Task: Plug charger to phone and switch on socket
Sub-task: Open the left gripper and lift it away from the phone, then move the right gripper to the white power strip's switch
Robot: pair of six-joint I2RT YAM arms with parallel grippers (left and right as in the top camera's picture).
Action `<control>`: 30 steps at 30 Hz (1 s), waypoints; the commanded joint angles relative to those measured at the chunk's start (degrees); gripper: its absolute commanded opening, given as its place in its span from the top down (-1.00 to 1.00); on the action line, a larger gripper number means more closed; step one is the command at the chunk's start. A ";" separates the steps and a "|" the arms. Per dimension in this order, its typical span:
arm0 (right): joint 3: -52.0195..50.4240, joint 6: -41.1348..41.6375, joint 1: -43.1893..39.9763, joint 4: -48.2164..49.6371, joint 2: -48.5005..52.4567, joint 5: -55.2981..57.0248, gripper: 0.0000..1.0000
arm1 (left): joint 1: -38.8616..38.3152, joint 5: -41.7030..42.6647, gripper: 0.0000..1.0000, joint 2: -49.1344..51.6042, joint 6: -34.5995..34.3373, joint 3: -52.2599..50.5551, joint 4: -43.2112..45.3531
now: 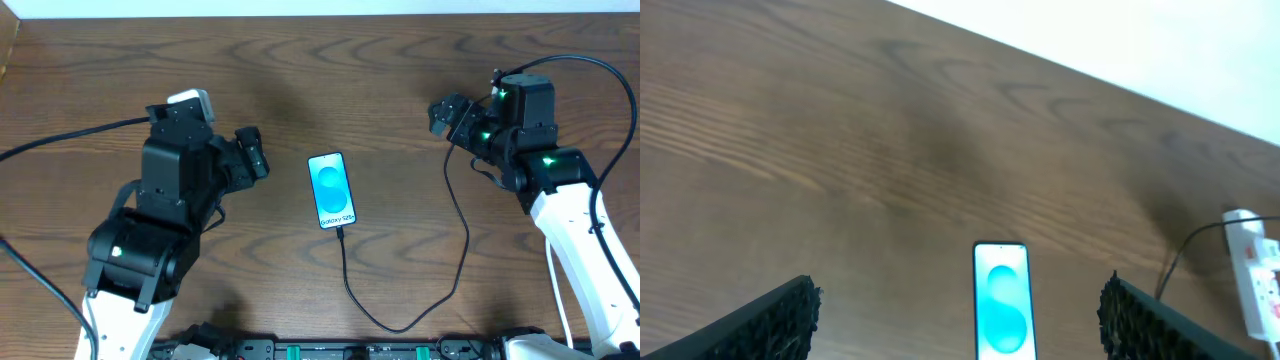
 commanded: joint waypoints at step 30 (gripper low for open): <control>32.74 -23.32 -16.63 -33.62 1.05 -3.61 -0.99 | 0.20 -0.96 -0.78 4.66 0.55 0.24 -0.24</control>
